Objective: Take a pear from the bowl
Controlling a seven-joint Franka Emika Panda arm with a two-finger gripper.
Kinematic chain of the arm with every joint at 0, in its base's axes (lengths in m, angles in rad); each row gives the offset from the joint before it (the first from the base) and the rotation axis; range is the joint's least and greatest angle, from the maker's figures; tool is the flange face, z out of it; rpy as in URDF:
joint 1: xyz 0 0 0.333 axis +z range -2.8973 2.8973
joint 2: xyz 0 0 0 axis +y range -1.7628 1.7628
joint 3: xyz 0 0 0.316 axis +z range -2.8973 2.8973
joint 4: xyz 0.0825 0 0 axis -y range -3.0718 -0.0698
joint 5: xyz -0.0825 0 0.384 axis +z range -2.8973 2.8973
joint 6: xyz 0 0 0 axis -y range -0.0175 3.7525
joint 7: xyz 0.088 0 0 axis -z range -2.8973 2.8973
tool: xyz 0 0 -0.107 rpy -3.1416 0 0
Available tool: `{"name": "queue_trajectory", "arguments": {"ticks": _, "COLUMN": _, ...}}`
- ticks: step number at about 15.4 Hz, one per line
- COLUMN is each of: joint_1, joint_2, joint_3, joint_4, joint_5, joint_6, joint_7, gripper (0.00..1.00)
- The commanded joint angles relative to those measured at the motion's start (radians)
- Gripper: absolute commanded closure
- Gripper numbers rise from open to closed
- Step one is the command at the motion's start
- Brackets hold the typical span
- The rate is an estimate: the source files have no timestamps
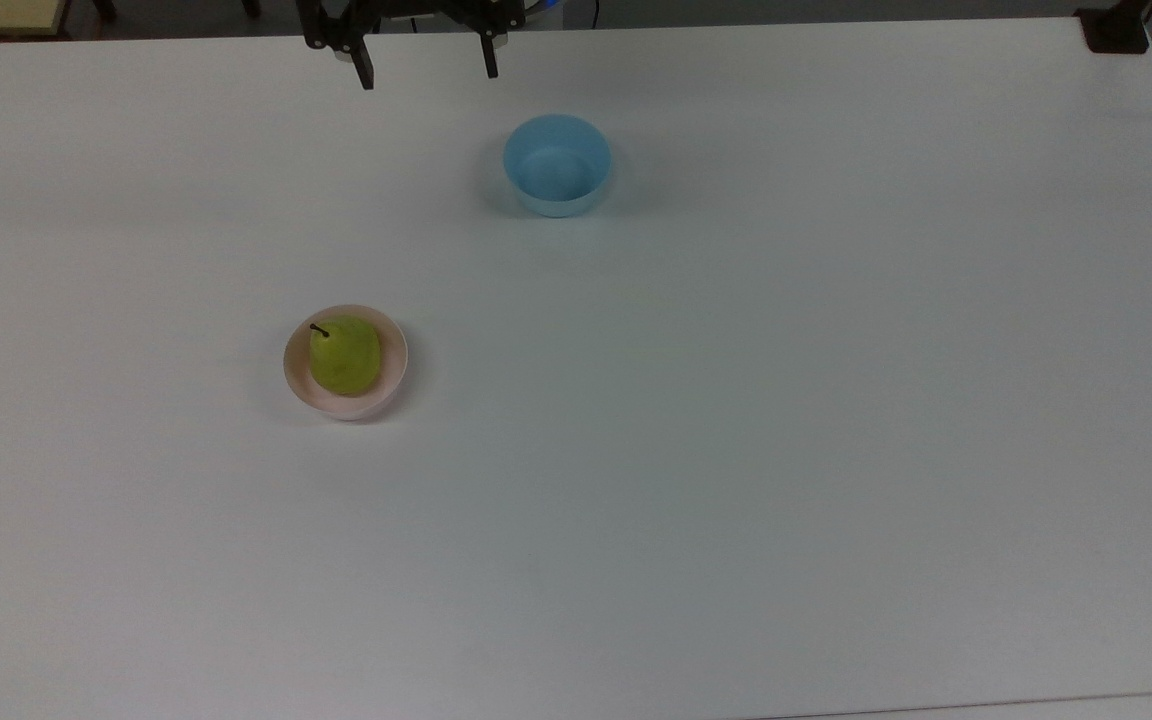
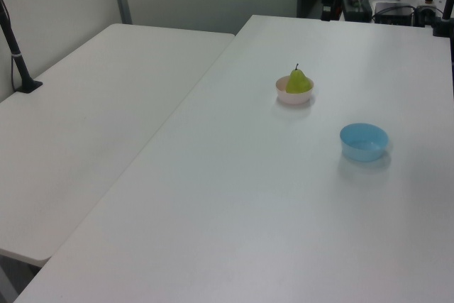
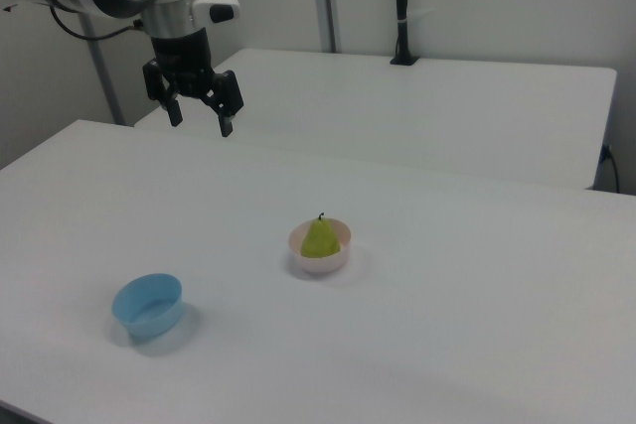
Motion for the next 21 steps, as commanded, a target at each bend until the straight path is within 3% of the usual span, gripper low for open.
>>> {"name": "queue_trajectory", "arguments": {"ticks": 1, "joint_1": 0.012, "joint_2": -0.031, "joint_3": -0.001, "joint_4": -0.039, "joint_5": 0.007, "joint_6": 0.026, "joint_7": 0.024, "gripper": 0.0}}
{"name": "queue_trajectory", "arguments": {"ticks": 11, "joint_1": 0.004, "joint_2": -0.029, "joint_3": -0.002, "joint_4": -0.039, "joint_5": 0.005, "joint_6": 0.016, "joint_7": 0.001, "gripper": 0.0}}
{"name": "queue_trajectory", "arguments": {"ticks": 16, "joint_1": -0.054, "joint_2": 0.011, "joint_3": -0.001, "joint_4": -0.031, "joint_5": -0.008, "joint_6": 0.016, "joint_7": -0.373, "gripper": 0.0}}
{"name": "queue_trajectory", "arguments": {"ticks": 21, "joint_1": -0.119, "joint_2": 0.146, "joint_3": 0.001, "joint_4": 0.067, "joint_5": -0.073, "joint_6": 0.031, "joint_7": -0.379, "gripper": 0.0}}
